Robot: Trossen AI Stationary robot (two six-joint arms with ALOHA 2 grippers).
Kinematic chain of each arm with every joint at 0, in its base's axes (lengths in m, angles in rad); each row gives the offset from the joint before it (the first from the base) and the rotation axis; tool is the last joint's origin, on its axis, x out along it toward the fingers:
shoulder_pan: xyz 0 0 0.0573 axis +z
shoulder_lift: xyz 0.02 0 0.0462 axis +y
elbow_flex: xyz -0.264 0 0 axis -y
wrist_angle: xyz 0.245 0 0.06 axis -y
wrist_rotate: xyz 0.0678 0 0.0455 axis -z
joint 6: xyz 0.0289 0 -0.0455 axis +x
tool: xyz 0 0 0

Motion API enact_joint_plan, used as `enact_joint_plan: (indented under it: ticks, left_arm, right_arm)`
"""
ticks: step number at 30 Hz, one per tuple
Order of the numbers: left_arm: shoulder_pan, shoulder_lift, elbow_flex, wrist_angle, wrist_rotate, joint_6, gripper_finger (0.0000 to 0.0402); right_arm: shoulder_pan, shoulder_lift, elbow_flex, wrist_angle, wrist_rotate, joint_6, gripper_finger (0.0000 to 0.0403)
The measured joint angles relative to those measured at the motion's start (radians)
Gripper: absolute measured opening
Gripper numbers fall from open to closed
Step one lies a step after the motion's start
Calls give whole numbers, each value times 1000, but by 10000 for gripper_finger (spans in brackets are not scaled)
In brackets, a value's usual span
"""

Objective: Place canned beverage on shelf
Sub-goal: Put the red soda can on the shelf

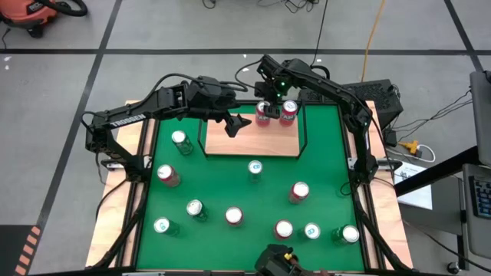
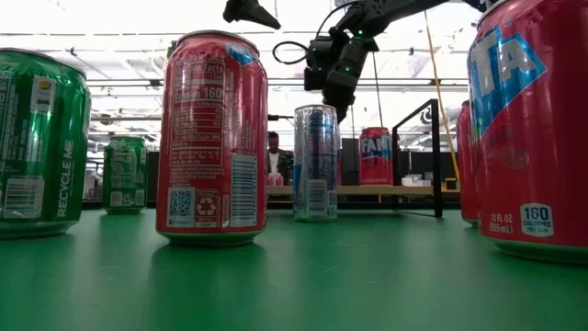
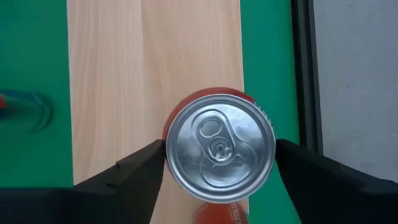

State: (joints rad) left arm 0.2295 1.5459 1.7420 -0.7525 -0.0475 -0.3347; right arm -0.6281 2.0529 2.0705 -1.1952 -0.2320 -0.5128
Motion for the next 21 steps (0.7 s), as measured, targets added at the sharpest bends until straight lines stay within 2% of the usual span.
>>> enact_joint_plan:
  ticks: [5, 21]
  left_arm:
    - [-1, 0, 0, 0, -6, -1, 389]
    - [-1, 0, 0, 0, -6, -3, 389]
  right_arm:
    - [0, 0, 0, -18, 21, 1, 272]
    - [0, -1, 0, -12, 100, 42, 286]
